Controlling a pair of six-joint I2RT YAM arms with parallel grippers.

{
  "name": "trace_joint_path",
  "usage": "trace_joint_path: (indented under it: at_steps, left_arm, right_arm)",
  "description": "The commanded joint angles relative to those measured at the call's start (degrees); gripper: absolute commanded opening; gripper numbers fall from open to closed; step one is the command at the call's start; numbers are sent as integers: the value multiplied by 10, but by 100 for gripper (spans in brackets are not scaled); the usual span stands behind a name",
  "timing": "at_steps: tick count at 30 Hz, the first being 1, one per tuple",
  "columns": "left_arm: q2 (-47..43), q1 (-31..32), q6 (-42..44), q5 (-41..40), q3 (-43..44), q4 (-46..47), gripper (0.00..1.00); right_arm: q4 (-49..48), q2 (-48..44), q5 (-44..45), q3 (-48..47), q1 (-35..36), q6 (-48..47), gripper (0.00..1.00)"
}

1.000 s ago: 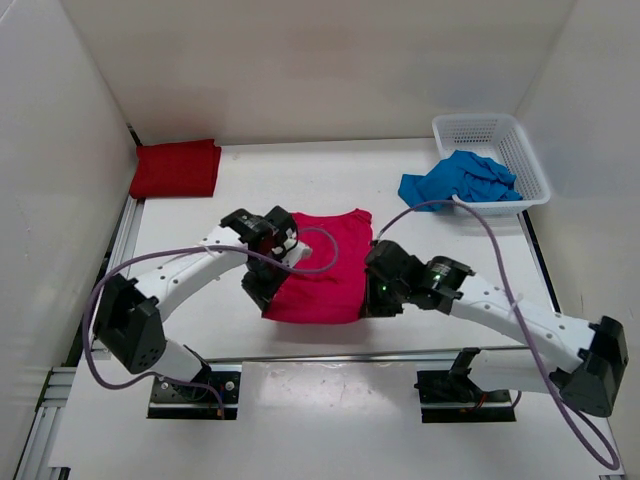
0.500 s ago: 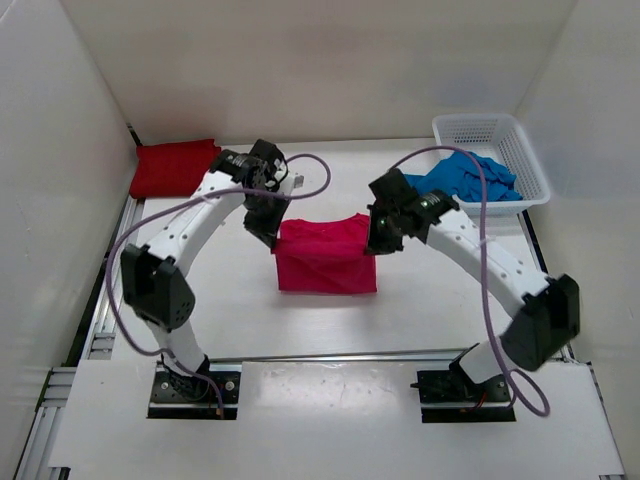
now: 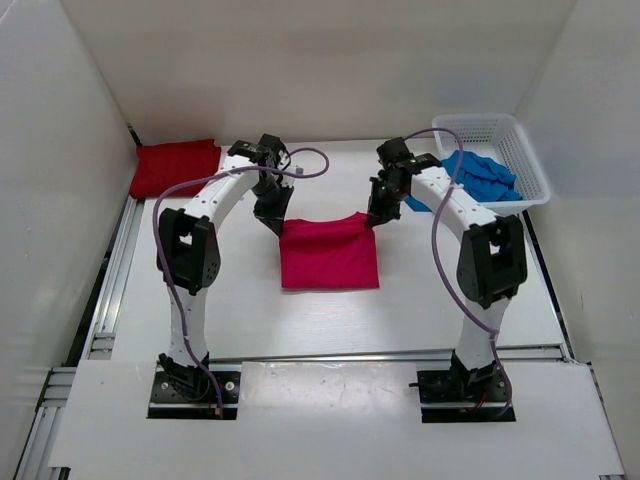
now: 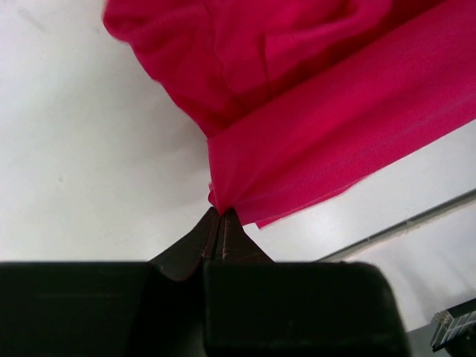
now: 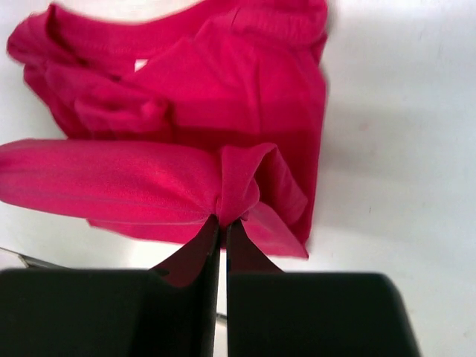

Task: Fold and stack the t-shirts
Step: Fold the long partially folded tshirt into a neat square

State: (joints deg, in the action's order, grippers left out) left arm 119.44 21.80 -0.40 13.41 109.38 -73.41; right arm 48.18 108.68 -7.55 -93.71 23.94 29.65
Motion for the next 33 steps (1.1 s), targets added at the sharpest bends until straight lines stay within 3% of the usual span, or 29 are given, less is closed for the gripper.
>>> trace_joint_path:
  at_steps: [1,6,7,8,10,11,14,16,18,19,20,23,24,29,33]
  left_arm:
    - [11,-18,4,7,37,24,10]
    - [53,-29,4,-6,52,59,10]
    - [53,-29,4,-24,52,71,13]
    - [58,-34,4,-34,52,96,19]
    - [63,-40,4,-66,59,114,39]
    - [63,-49,4,-80,65,125,61]
    - [50,-69,4,-132,87,158,68]
    - [6,-77,4,-132,70,188,68]
    - [-60,-64,4,-104,23,217,61]
    - [-77,-55,4,-89,-30,229,49]
    - [-89,-44,4,-58,-51,229,40]
    - [-96,-5,4,1,-101,209,14]
    - [-85,3,4,8,-102,188,10]
    - [-4,14,4,26,-76,176,10]
    - [51,14,4,-16,-29,176,13]
  right_arm:
    - [-10,42,-23,-48,-15,-20,0]
    - [-30,114,-23,-107,-38,2,3]
    - [-30,123,-23,-117,-38,8,22]
    - [-30,144,-23,-144,-43,8,37]
    - [-30,164,-23,-171,-50,15,49]
    - [-30,170,-23,-182,-56,22,51]
    - [-49,147,1,-189,-56,28,52]
    - [-94,110,12,-128,-47,28,49]
    - [-116,57,25,-80,-22,28,39]
    - [-122,32,38,-43,-3,28,32]
    - [-128,23,39,-27,7,28,19]
    - [-150,16,28,17,41,48,5]
    - [-150,16,7,17,46,54,3]
    - [-173,94,-31,-12,46,92,0]
    - [-173,147,-37,-57,25,111,0]
